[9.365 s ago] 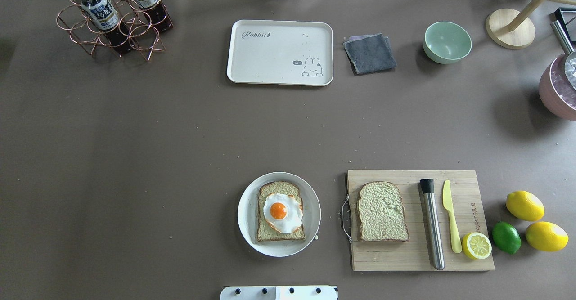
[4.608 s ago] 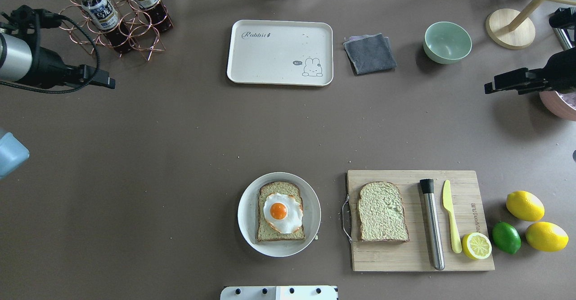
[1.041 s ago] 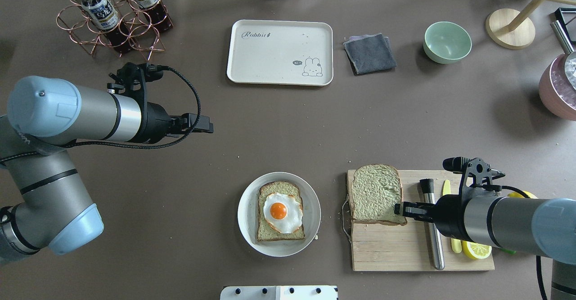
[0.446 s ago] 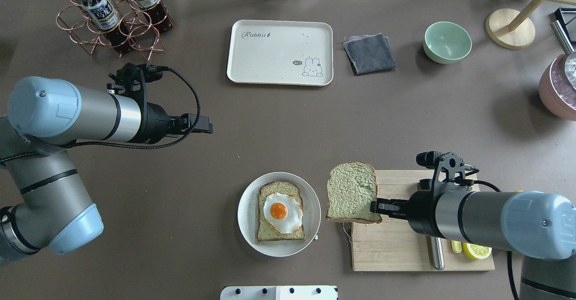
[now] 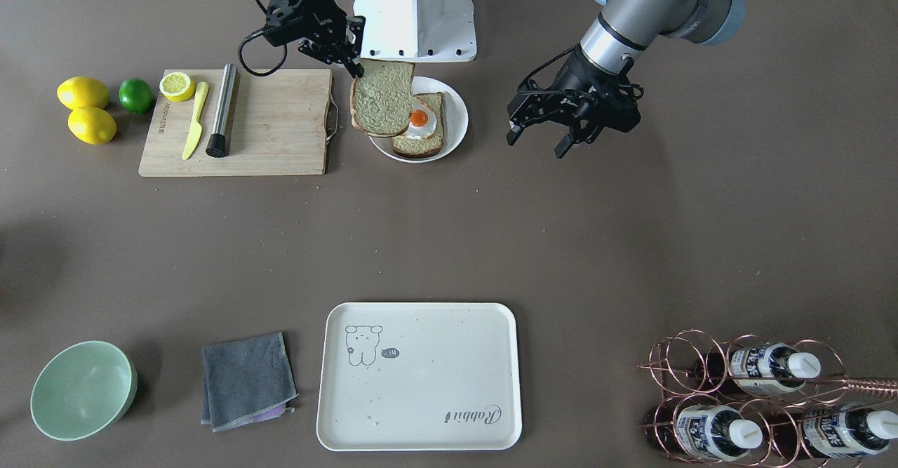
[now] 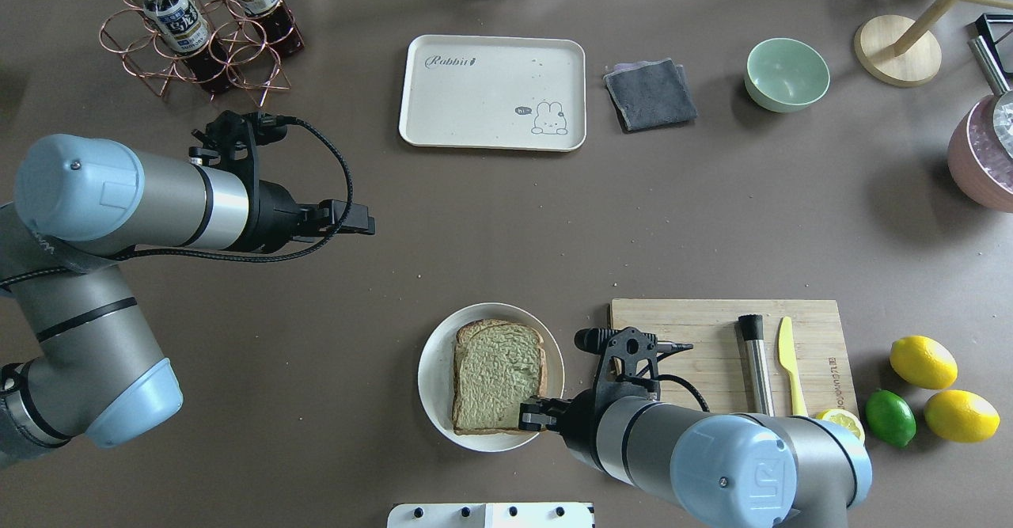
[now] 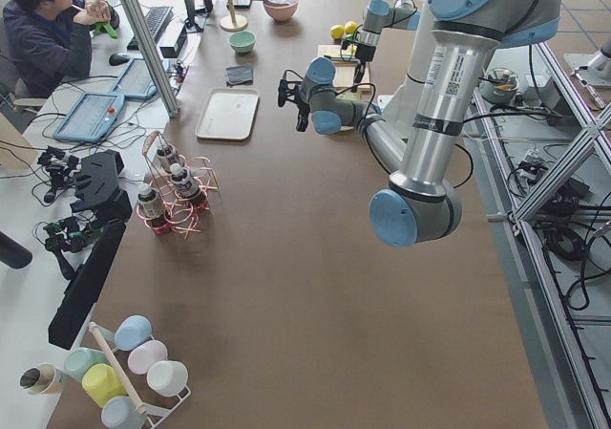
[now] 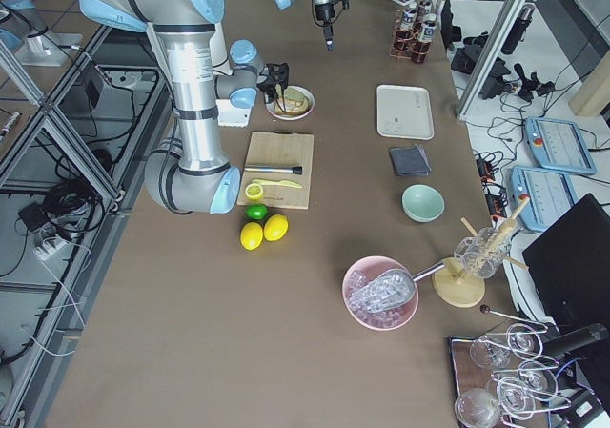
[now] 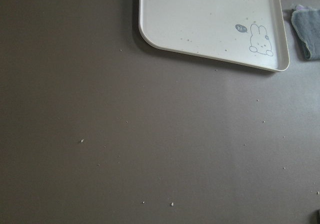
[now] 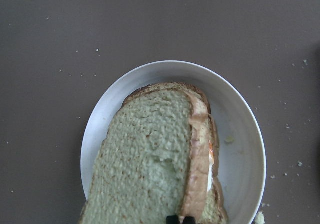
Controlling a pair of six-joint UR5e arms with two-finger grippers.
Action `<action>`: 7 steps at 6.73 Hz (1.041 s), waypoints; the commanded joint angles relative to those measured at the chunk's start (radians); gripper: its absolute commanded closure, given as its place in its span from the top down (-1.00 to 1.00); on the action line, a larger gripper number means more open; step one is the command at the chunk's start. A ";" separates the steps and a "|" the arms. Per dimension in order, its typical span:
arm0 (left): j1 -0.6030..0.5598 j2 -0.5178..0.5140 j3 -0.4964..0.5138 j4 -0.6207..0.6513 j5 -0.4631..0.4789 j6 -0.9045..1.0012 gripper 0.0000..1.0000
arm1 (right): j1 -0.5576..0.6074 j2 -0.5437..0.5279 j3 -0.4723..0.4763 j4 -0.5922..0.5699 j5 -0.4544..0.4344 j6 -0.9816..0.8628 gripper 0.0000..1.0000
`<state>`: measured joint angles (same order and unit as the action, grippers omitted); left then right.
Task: Make sandwich and place on tray
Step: 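Carry the bread slice over the egg toast and lay it on top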
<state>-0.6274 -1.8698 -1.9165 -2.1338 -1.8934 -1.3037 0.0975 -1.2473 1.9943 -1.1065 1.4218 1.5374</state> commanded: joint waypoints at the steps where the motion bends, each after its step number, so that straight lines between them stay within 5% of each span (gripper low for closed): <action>1: 0.002 0.000 0.001 0.000 0.000 0.000 0.95 | -0.012 0.034 -0.032 0.000 -0.018 -0.002 -1.00; 7: 0.006 -0.003 0.004 0.000 0.000 0.000 0.95 | 0.024 0.034 -0.069 0.007 -0.030 -0.008 -1.00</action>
<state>-0.6213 -1.8719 -1.9131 -2.1338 -1.8929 -1.3039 0.1211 -1.2073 1.9280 -1.1006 1.3909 1.5279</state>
